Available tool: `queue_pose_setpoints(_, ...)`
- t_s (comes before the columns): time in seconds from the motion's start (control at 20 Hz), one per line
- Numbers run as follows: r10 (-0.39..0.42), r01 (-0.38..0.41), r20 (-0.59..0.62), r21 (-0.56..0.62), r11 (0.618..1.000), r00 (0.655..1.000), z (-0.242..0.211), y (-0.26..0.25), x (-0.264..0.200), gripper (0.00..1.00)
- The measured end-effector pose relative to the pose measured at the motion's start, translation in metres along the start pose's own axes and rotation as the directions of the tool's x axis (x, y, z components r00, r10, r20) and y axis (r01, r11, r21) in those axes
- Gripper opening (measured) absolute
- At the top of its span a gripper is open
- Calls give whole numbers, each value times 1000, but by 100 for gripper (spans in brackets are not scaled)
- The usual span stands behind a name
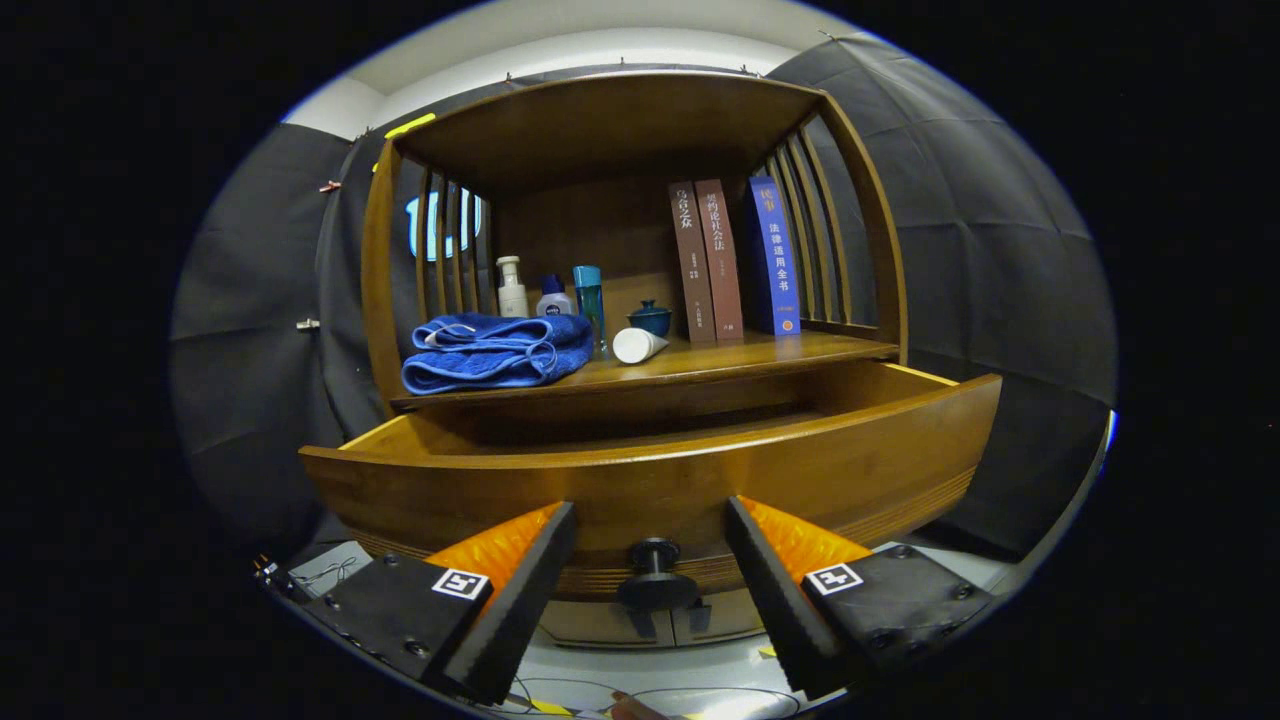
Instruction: Pull open the drawer, take out the items inside it, and place them on the countertop above the cabinet.
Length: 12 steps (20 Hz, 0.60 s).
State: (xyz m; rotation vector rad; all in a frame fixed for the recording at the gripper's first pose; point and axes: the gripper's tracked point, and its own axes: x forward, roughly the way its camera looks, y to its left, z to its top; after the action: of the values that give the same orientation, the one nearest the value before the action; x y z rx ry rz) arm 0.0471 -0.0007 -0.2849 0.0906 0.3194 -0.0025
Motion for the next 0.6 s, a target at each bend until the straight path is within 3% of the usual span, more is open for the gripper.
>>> queue_pose_setpoints(0.35, 2, -2, 15, -1, 1000, 1000, 1, -3, 76, 99)
queue_pose_setpoints(0.6, -1, 0, 10, 15, 1000, 1000, 15, 4, 97, 100)
